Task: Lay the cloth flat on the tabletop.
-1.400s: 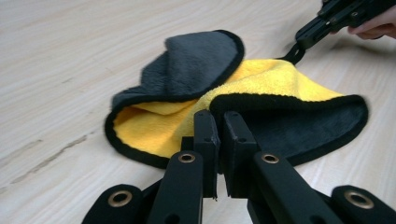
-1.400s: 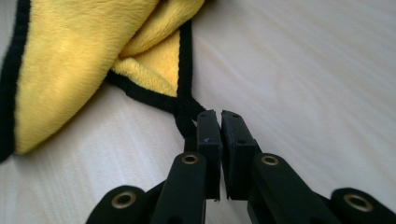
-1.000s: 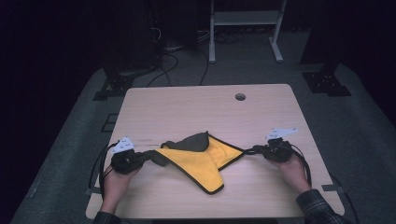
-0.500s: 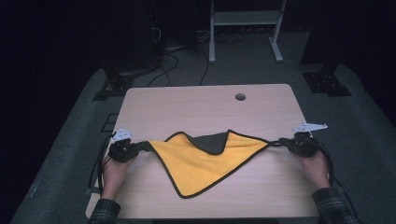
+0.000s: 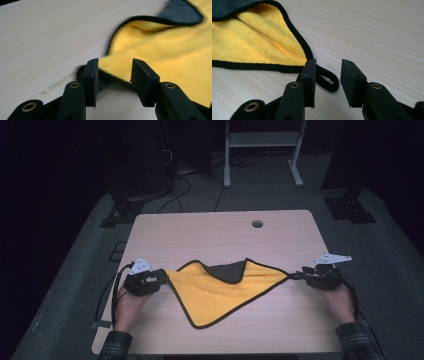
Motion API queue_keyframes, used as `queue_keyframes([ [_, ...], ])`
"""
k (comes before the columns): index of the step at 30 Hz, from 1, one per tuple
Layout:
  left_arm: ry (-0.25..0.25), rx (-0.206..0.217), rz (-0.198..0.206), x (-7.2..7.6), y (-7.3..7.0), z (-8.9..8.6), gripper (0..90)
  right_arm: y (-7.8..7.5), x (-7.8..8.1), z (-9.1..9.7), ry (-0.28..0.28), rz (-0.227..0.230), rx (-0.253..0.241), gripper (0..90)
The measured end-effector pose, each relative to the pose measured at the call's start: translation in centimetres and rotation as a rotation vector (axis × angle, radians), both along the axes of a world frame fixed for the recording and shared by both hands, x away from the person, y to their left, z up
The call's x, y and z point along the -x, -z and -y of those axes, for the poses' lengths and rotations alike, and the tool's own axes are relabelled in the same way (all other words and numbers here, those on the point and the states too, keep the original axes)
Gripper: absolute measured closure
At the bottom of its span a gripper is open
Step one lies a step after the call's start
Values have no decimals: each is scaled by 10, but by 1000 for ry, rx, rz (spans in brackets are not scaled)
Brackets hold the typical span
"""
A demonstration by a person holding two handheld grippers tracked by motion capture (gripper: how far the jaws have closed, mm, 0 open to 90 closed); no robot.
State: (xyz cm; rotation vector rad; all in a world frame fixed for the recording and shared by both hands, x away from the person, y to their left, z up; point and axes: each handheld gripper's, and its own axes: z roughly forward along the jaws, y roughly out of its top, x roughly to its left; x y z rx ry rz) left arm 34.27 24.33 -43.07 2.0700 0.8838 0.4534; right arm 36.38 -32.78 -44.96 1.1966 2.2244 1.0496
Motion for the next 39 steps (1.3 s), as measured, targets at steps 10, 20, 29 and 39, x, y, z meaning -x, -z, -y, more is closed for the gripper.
queue_keyframes([
  [10, 253, -1, -88, 45, 18, 63, 519, 5, -5, -8, -39, -12, 3, 578],
  [20, 378, -82, -136, 64, 33, 90, 423, 11, -10, -17, -76, -32, 24, 515],
  [29, 409, -166, -127, 68, 37, 97, 454, 12, -11, -17, -75, -33, 15, 495],
  [39, 408, -201, -115, 70, 36, 99, 482, 15, -16, -21, -102, -33, -4, 476],
])
